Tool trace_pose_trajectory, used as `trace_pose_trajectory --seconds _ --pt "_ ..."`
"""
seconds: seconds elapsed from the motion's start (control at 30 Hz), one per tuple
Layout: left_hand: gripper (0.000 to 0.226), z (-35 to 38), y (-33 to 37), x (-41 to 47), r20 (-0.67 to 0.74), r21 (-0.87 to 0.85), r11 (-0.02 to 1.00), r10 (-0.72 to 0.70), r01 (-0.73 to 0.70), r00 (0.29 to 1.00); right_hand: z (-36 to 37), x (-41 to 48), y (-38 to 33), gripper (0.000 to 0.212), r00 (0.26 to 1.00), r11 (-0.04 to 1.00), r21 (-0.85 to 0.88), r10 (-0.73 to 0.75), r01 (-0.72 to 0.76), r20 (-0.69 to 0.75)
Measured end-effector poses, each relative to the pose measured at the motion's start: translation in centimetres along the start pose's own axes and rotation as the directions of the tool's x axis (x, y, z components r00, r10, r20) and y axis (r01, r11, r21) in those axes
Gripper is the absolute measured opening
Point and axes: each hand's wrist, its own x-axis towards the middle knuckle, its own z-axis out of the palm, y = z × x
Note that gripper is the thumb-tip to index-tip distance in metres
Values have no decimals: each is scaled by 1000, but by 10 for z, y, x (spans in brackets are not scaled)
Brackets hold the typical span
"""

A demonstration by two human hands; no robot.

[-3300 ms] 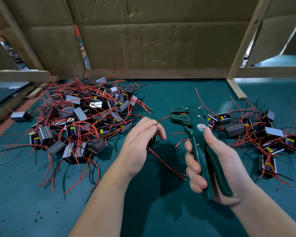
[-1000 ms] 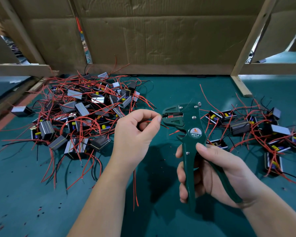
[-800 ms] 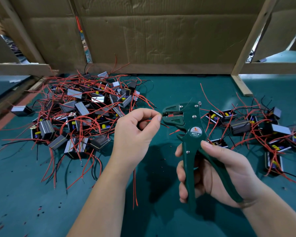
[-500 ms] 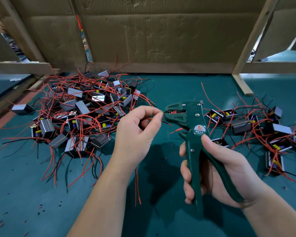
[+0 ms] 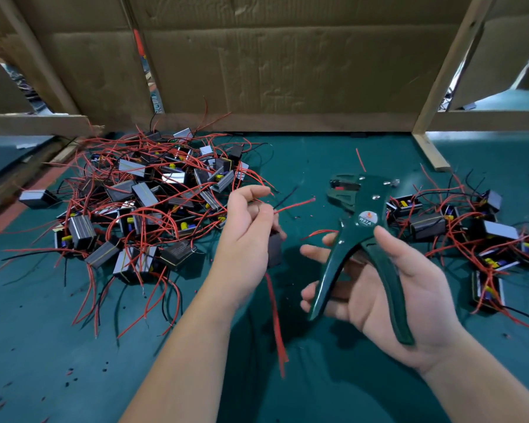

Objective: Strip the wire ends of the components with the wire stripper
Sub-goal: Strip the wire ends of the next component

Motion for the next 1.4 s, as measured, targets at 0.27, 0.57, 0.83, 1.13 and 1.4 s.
trace_pose_trajectory --seconds 0.27,0.57,0.83,1.13,1.4 --pt "22 8 0 0 -54 -385 903 -227 189 972 3 -2 11 63 933 967 63 218 -246 287" --pt "12 -11 8 7 -325 -184 981 -10 -53 946 -3 -6 -5 77 982 995 22 -98 96 164" --pt "7 -27 0 14 -517 -21 999 30 -48 856 -18 -3 -13 32 817 848 -143 -530 511 -226" --pt "36 -28 -20 10 -219 910 349 -58 225 974 -12 -3 -11 15 891 942 -39 -328 333 -314" --pt "25 -38 -15 13 -298 921 287 85 263 951 -12 -3 -6 50 953 964 -4 -262 265 -153"
